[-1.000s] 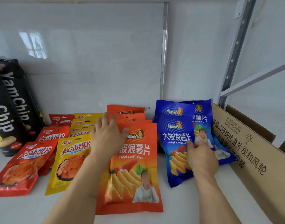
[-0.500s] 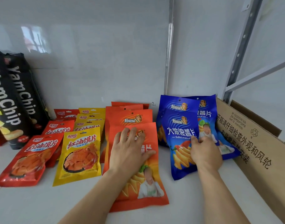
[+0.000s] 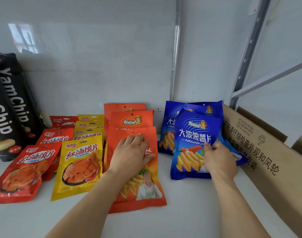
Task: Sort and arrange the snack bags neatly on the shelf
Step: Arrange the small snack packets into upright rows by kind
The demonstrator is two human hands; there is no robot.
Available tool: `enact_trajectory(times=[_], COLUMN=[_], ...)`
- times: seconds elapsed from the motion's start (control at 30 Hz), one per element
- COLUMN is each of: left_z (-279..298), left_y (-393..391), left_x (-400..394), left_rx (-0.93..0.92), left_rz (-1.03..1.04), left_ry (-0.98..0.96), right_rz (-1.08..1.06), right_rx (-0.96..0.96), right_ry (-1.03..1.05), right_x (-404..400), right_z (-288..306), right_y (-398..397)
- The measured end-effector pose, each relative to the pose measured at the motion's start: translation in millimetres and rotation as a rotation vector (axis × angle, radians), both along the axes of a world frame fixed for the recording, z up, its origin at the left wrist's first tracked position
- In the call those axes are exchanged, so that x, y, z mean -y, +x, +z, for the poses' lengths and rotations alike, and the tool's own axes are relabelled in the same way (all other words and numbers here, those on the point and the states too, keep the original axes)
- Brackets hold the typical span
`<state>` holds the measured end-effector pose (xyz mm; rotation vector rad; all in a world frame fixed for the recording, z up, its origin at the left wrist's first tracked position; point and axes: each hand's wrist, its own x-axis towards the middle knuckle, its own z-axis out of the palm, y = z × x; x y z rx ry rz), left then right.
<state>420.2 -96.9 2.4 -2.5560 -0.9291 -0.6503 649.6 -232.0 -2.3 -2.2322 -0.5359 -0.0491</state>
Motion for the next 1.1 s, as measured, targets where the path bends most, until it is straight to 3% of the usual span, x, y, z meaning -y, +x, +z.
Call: enact_trajectory(times=[0.23,0.5,0.7,0.97,1.1], left_z=[16.4,45.9,38.9,33.2,34.5], left_y=[35.7,114.1,147.2,167.3,170.8], left_x=[13.4,17.6,-3.7,-20.4,-24.5], left_rx=[0.184,0.653,0.974,0.935,0.915], left_rz=[-0.081,-0.121,0.004,0.175,0.189], left_ry=[-0.041,-0.857,-1.171,-1.416,-1.426], right_rz=[0.009,0.072,0.102,0.088,0.090], right_rx=[-0.032,-0.052,-0.220,-0.352,-0.408], right_ry=[0.022,0.041,0.192,0.350,0.428], right_x=[13.8,26.9,35.4,40.1,38.3], right_z=[0.9,-3.8,-10.8,-16.5,-15.6], right_y=[12.6,30.2,37.8,46.6,47.1])
